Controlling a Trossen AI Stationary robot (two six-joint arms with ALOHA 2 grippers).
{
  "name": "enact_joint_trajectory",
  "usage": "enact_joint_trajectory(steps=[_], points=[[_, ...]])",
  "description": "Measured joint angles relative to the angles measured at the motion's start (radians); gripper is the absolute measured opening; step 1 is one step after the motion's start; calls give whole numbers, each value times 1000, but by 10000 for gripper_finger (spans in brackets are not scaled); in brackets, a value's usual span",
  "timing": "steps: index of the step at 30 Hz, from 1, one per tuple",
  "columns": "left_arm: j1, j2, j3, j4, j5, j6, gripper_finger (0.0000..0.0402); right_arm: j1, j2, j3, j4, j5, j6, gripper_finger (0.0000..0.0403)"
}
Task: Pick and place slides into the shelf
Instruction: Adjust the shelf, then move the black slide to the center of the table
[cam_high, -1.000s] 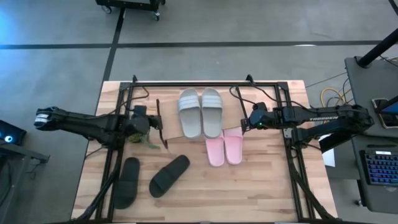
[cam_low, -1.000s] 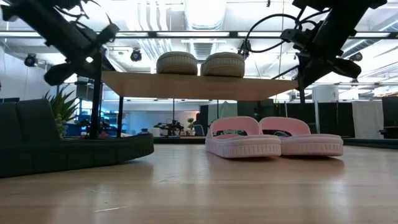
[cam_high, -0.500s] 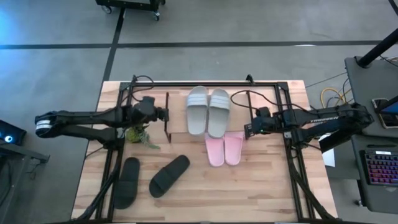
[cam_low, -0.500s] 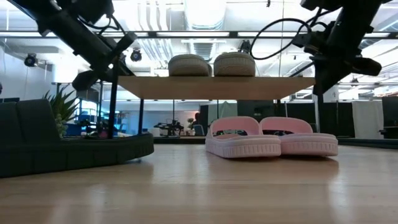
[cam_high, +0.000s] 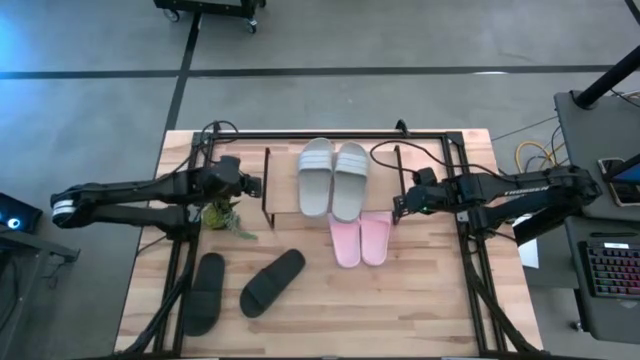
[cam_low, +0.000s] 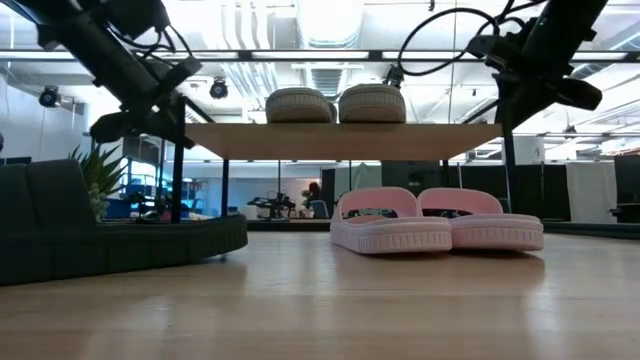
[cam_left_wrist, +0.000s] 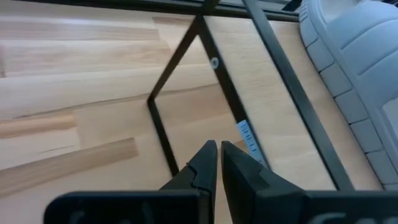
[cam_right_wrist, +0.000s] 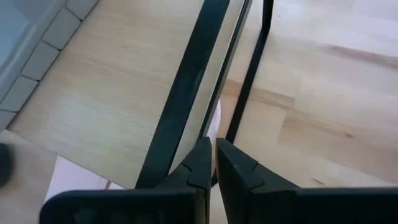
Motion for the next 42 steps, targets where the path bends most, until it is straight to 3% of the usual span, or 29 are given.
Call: enact_joint_trajectory(steps=[6,12,16,20,25,28,31,36,42], points=[[0,-74,0,-81,-11,6,8,0,-3,5,-28,21,6,18],[-15,-196,7,-140,-9,11,8,33,-32,98,-220,107,63,18],[-73,-254,24,-144,107,49,8,92,-36,185,-304,125,66,18],[-222,-236,29,-115,198,21,7,188,-25,245,-304,124,61,18],[-522,-116,28,-1,189,-143,1,322,30,303,-303,75,126,18],[-742,-2,52,88,80,-238,1,398,83,324,-307,72,174,18],[-924,121,109,13,-50,-345,0,449,137,338,-312,71,215,18],[-1112,314,248,-197,-92,-616,0,504,219,350,-309,22,242,18],[-1220,520,377,-214,-82,-784,0,555,310,372,-241,-12,226,18]])
